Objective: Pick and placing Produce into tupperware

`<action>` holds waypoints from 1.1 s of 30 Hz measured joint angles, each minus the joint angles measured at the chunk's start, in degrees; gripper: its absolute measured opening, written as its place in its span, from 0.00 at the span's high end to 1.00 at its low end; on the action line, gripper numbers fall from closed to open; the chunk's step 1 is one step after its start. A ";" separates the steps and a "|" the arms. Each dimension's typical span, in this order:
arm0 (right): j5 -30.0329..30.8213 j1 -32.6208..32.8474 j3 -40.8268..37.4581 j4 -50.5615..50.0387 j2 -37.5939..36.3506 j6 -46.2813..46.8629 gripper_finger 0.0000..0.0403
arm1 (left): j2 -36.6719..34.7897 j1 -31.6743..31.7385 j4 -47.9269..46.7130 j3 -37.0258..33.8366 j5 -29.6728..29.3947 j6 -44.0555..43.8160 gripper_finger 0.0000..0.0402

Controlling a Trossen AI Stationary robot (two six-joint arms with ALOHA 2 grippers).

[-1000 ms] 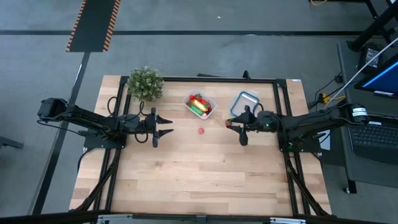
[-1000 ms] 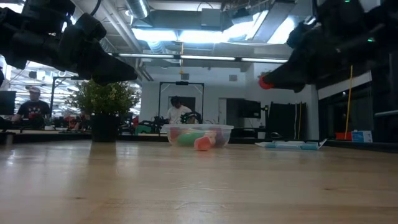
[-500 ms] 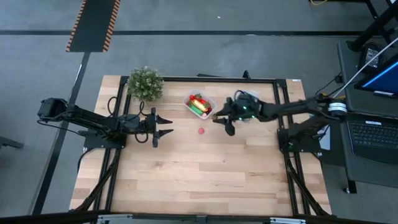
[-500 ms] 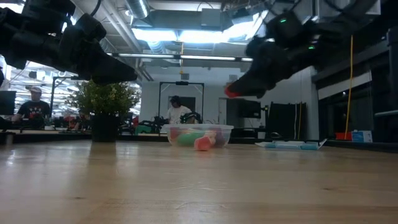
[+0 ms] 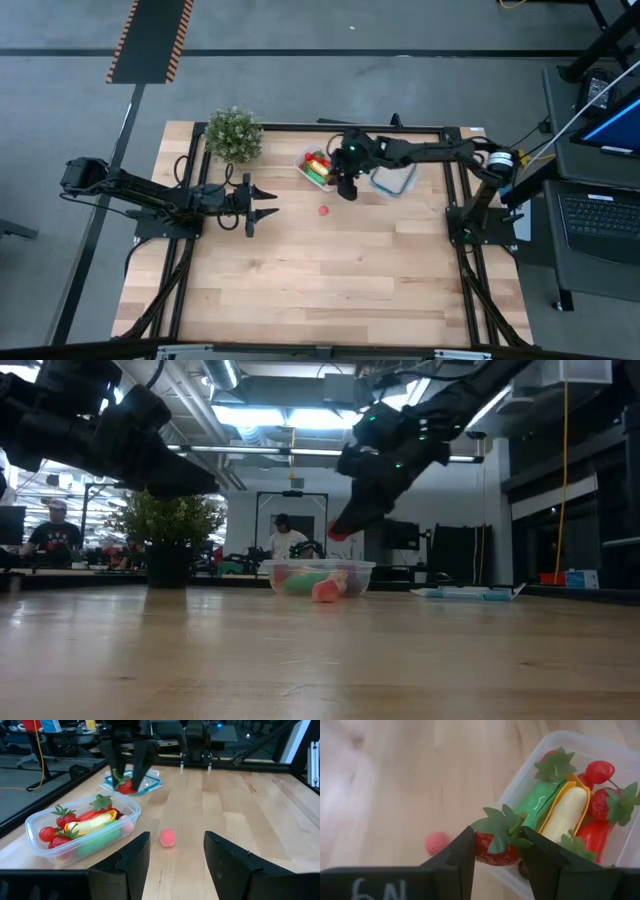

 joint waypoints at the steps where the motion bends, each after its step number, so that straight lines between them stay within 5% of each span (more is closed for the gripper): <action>1: 0.00 -0.23 1.51 -1.36 1.03 -0.28 0.66 | 0.01 0.00 -0.28 0.00 0.00 0.02 0.56; 16: 0.02 -2.43 10.83 -9.15 11.77 -1.63 0.66 | -0.01 -0.01 -0.47 0.00 -0.02 0.08 0.56; 33: -1.31 -2.43 10.83 -8.18 12.18 -1.03 0.61 | 0.01 0.00 -0.44 -0.02 -0.07 0.10 0.56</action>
